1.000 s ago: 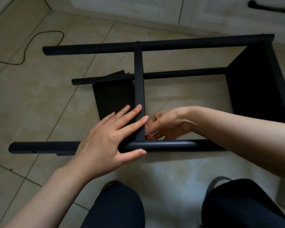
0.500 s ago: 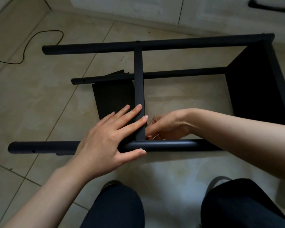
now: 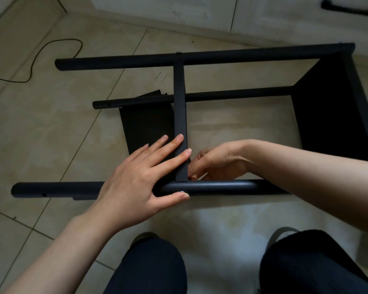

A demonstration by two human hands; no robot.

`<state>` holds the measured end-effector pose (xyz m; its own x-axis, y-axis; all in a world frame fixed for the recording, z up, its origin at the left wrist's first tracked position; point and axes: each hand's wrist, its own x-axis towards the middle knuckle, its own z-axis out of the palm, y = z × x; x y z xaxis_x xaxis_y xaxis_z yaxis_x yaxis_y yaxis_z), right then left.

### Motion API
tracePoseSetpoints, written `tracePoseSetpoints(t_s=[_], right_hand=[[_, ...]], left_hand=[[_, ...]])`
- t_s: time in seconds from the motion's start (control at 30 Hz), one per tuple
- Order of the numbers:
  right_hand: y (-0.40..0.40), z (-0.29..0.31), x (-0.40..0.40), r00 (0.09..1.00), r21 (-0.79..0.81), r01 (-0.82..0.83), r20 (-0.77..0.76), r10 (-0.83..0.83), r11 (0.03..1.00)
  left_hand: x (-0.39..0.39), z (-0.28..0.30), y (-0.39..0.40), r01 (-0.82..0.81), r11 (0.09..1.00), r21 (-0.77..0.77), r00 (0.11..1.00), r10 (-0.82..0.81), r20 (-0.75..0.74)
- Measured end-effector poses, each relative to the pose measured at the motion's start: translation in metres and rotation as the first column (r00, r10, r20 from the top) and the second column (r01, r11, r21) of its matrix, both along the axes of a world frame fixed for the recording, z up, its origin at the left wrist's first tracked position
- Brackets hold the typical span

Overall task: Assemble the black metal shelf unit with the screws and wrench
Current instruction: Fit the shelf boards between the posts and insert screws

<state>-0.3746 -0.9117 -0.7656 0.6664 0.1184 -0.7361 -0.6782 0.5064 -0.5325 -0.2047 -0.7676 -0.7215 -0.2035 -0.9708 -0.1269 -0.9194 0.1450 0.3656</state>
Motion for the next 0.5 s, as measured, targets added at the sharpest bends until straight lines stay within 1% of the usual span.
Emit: tracePoseSetpoints(t_s=[0.17, 0.33, 0.5], right_hand=[[-0.0003, 0.0001, -0.0018, 0.998, -0.001, 0.039, 0.050, -0.039, 0.999], [-0.0010, -0.0001, 0.0014, 1.000, -0.019, -0.001, 0.011, 0.001, 1.000], [0.0030, 0.0003, 0.0025, 1.000, 0.008, -0.013, 0.008, 0.013, 1.000]], left_hand=[[0.0001, -0.0005, -0.0002, 0.000, 1.000, -0.003, 1.000, 0.000, -0.004], [0.0002, -0.0005, 0.0002, -0.003, 1.000, -0.004, 1.000, 0.003, -0.006], [-0.0003, 0.0002, 0.0000, -0.004, 1.000, -0.001, 1.000, 0.004, -0.011]])
